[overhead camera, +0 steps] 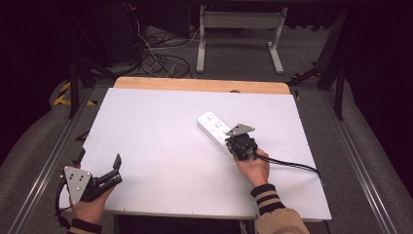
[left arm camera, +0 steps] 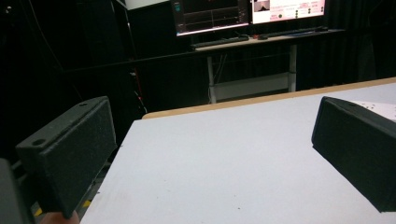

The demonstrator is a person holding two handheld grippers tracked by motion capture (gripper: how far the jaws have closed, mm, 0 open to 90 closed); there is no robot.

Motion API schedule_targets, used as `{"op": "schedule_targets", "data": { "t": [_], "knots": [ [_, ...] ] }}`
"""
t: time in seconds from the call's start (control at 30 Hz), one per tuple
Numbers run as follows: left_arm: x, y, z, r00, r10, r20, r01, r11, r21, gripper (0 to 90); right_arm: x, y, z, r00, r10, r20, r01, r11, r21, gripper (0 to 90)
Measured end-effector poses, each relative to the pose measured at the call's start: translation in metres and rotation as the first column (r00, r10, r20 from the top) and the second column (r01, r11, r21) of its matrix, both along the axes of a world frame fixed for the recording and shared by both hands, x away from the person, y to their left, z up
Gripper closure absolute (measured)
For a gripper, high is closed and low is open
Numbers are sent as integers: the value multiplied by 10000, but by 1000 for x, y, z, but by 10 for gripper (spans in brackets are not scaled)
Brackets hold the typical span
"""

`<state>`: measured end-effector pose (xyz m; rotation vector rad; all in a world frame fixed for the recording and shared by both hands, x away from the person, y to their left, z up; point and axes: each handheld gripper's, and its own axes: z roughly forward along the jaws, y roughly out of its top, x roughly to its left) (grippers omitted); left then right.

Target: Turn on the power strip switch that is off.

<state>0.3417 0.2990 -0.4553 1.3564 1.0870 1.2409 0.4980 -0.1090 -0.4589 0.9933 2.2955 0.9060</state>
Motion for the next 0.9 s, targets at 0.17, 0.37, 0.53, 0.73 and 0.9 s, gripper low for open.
{"op": "schedule_targets", "data": {
  "t": [0.17,0.37,0.53,0.73,0.9],
  "knots": [
    [0,0,0,10000,24,38,-24,10000,0,2,-1,0,-1,10000,-57,50,57,10000,-10,900],
    [-1,0,0,10000,17,13,-17,10000,-26,2,-2,2,-3,9998,-130,176,131,9999,-16,900],
    [0,-1,0,10000,-35,-11,35,10000,26,2,-2,1,-3,9997,-174,176,174,9998,5,900],
    [-1,0,0,10000,1,9,-1,10000,4,2,-2,1,-4,9995,-217,209,217,9998,40,900],
    [-1,0,0,10000,-20,18,20,10000,0,2,-3,1,-4,9994,-296,191,294,9995,98,900]
  ]
}}
